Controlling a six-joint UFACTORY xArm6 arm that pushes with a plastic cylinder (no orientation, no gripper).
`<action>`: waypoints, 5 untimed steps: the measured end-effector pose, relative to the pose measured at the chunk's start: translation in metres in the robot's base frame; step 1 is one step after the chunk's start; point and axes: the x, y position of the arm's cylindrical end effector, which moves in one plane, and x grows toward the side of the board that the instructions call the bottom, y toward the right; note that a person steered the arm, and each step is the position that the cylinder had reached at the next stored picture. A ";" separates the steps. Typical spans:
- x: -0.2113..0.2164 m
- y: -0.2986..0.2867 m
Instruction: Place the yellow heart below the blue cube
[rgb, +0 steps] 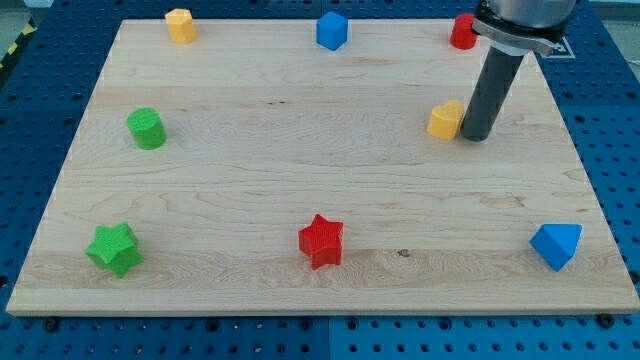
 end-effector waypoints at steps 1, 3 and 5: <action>0.000 0.018; -0.014 0.020; -0.014 -0.030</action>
